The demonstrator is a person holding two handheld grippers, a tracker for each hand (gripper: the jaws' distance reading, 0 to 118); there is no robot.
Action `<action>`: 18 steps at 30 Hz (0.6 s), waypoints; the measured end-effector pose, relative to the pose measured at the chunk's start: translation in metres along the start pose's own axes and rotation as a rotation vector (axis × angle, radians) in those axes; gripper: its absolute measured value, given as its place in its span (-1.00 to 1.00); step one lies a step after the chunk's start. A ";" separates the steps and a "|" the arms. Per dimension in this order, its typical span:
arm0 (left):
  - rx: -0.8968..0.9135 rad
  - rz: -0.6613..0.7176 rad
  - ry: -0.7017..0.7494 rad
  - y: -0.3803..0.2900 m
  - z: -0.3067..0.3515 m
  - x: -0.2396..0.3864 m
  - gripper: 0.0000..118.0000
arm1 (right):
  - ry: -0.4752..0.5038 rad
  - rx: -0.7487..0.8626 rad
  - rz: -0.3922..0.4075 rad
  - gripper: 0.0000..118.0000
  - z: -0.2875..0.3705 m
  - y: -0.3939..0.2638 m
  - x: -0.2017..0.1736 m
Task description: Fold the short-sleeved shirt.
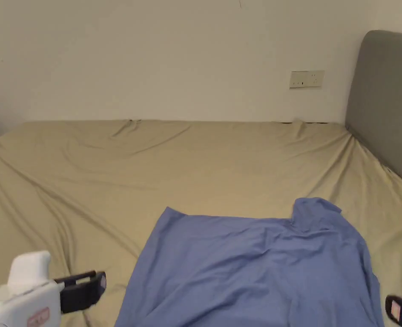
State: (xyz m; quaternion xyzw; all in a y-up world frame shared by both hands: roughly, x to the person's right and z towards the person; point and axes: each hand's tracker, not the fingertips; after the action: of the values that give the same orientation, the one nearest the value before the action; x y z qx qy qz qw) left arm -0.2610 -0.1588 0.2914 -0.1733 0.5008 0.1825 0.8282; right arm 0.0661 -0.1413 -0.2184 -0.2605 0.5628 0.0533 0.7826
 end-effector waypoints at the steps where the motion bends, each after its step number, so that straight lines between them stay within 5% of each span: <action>1: 0.128 -0.027 -0.010 0.027 0.026 0.004 0.96 | 0.014 0.133 0.006 1.00 0.022 0.026 -0.010; 4: 0.524 -0.044 0.064 0.086 0.098 0.021 0.96 | 0.050 0.539 0.005 1.00 0.083 0.083 -0.044; 7: 0.638 0.072 -0.034 0.122 0.145 0.032 0.93 | 0.003 0.667 0.012 1.00 0.121 0.118 -0.075; 9: 0.673 0.096 -0.086 0.131 0.161 0.034 0.57 | 0.019 0.727 0.037 0.92 0.128 0.126 -0.082; 10: 0.667 0.079 -0.082 0.133 0.165 0.036 -0.26 | 0.026 0.739 0.053 0.48 0.132 0.128 -0.088; 11: 0.675 0.069 -0.067 0.134 0.165 0.038 -0.99 | 0.015 0.758 0.067 -0.33 0.136 0.128 -0.093; 12: 0.677 0.063 -0.032 0.135 0.164 0.041 -1.00 | -0.019 0.771 0.083 -0.95 0.132 0.129 -0.094; 14: 0.691 0.067 -0.012 0.132 0.162 0.042 -1.00 | -0.150 0.801 0.113 -0.95 0.130 0.125 -0.100; 18: 0.561 -0.009 -0.021 0.126 0.141 0.047 -1.00 | -0.063 0.736 0.109 -0.95 0.119 0.118 -0.093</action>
State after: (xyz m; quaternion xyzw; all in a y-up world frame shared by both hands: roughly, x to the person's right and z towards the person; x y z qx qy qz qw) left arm -0.1929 0.0238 0.2977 0.0623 0.5222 0.0347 0.8498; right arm 0.0895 0.0354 -0.1478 0.0705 0.5331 -0.1028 0.8368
